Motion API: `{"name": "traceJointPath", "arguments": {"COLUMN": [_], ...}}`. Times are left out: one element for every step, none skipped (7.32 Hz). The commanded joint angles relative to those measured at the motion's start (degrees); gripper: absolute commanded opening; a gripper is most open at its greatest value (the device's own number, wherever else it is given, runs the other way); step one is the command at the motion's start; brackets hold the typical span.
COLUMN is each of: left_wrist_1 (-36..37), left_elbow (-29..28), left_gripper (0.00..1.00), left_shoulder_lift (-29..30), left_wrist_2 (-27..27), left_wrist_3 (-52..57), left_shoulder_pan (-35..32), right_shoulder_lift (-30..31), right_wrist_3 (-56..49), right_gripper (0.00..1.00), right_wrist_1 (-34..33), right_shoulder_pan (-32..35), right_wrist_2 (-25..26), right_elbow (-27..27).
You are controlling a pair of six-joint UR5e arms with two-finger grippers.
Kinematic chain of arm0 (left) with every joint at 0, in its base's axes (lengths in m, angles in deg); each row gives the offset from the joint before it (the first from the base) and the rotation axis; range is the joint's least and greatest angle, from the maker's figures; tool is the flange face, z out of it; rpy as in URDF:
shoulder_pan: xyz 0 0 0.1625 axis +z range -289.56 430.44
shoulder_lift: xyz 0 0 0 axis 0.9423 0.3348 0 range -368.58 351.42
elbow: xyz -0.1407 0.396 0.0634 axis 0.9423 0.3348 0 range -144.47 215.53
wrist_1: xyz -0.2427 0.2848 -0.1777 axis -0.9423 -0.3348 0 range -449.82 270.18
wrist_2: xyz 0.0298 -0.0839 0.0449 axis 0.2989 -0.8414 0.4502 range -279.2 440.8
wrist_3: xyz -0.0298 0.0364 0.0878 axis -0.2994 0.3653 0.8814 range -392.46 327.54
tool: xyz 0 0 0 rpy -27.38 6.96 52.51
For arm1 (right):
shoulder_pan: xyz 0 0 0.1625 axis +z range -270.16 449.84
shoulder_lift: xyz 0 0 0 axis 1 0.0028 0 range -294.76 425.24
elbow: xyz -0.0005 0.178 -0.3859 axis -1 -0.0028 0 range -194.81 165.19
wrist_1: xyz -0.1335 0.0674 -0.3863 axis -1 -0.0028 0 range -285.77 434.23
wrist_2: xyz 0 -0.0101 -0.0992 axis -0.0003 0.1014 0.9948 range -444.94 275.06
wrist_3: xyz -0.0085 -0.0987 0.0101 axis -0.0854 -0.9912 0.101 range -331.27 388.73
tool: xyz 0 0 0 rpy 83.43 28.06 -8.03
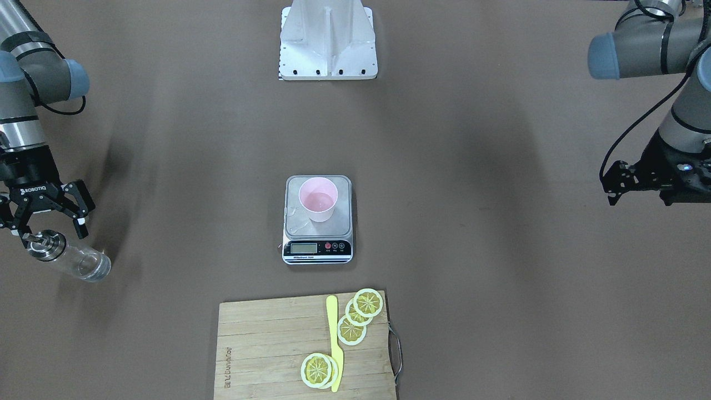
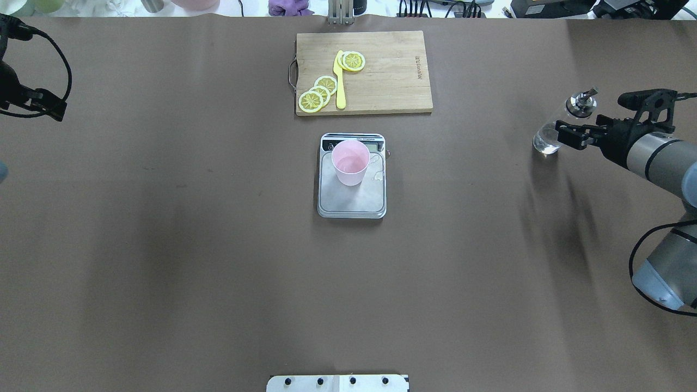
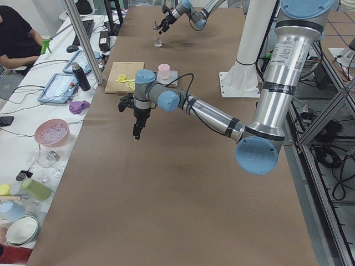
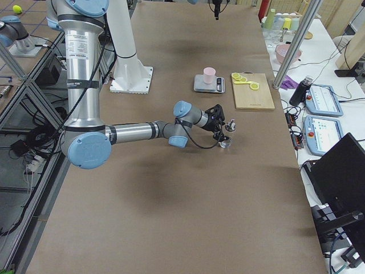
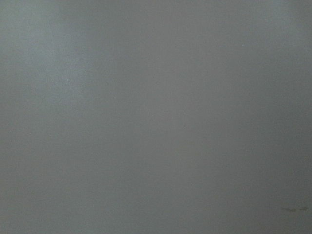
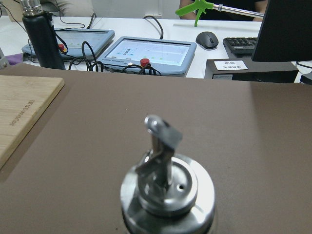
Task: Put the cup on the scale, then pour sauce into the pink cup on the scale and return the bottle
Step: 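Open the right gripper and withdraw it from the bottle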
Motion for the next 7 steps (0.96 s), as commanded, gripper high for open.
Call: {"name": "traceJointPath", "arguments": {"left_wrist_1": [0.00,0.00,-0.09,-0.09,-0.09,-0.09,0.00], "left_elbow": [-0.70,-0.62,-0.62,-0.62,-0.36,-0.27,-0.01], "left_gripper": [0.98,0.98,0.98,0.98,0.98,0.98,0.98], "left_shoulder_lift": [0.00,0.00,0.00,0.00,0.00,0.00,0.00], "left_wrist_2": [0.17,0.26,0.26,0.26,0.26,0.26,0.00], "left_wrist_3": [0.01,0.01,0.01,0.01,0.01,0.01,-0.08], "left_shoulder_pan": [-0.06,-0.06,-0.06,-0.06,-0.06,-0.06,-0.06], "right_shoulder_lift": [5.79,6.69,5.49,1.82,0.22,-1.54,-1.30], "right_wrist_3": [-0.04,-0.04,-0.91,-3.18,-10.60,-20.68,-31.74], "right_gripper": [1.00,1.00,1.00,1.00,1.00,1.00,1.00], "right_wrist_1": [-0.68,-1.21,-4.95,-10.91,-18.10,-27.57,-35.50], "right_shoulder_pan": [2.06,7.21,16.32,24.76,30.41,34.12,37.03], "right_wrist_2": [-8.80,-17.13,-29.91,-40.48,-46.16,-49.78,-51.30], "right_elbow": [8.10,9.89,9.82,9.13,8.94,8.94,9.12]}}
